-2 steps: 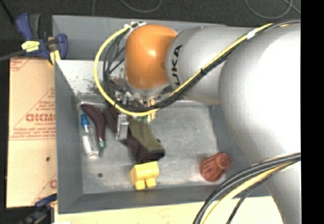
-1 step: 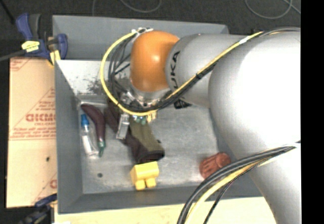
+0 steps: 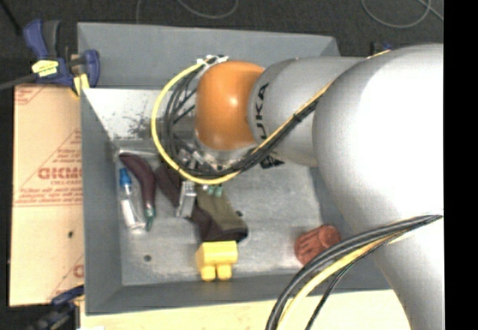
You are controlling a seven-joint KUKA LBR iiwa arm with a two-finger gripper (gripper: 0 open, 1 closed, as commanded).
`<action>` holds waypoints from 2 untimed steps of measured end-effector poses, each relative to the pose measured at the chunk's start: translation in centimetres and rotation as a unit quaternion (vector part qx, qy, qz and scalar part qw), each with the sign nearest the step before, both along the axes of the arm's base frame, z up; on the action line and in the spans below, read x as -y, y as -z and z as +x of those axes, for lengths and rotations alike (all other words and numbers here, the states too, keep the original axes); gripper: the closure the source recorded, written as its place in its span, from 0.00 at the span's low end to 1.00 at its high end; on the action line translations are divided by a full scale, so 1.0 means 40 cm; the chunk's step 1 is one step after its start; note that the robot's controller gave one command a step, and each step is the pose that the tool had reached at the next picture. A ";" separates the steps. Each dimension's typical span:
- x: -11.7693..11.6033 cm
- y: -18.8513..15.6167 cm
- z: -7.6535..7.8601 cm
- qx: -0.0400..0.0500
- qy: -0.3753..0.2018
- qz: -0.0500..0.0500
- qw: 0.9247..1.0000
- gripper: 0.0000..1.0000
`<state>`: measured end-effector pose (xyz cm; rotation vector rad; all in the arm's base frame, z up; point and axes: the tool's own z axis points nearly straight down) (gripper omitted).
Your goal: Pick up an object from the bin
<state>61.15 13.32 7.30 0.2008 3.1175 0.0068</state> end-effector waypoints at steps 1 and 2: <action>0.009 0.000 0.005 -0.001 0.114 0.005 0.993 1.00; 0.009 0.000 0.006 -0.001 0.115 0.005 0.993 1.00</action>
Offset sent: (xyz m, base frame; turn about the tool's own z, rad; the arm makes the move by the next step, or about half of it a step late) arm 0.0000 0.0000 0.0000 0.0000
